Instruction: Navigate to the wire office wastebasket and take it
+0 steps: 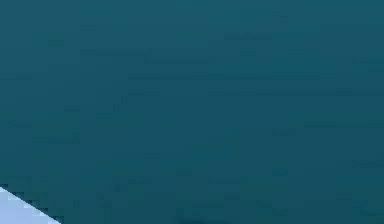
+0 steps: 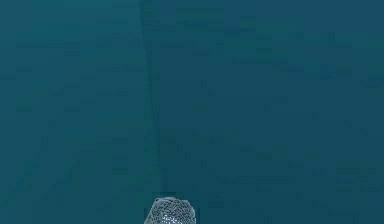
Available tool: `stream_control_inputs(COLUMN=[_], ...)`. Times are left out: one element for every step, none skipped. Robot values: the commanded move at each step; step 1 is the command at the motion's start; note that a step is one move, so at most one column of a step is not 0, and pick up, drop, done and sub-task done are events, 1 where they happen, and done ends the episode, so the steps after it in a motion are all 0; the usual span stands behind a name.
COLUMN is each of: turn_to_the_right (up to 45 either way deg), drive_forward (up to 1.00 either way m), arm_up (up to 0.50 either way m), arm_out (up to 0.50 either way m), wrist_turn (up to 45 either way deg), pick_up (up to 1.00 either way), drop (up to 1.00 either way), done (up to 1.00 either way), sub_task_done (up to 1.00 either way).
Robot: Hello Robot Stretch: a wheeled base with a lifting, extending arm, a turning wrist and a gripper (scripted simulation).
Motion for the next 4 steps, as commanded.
stream_control_inputs(turn_to_the_right=[0.0, 0.0, 0.0, 0.0], drive_forward=[0.00, 0.00, 0.00, 0.00], arm_up=[-0.30, 0.00, 0.10, 0.00], arm_out=[0.00, 0.00, 0.00, 0.00], wrist_turn=[0.0, 0.0, 0.0, 0.0], pick_up=[0.00, 1.00, 0.00, 0.00], drop=[0.00, 0.00, 0.00, 0.00], done=[0.00, 0.00, 0.00, 1.00], sub_task_done=[0.00, 0.00, 0.00, 0.00])
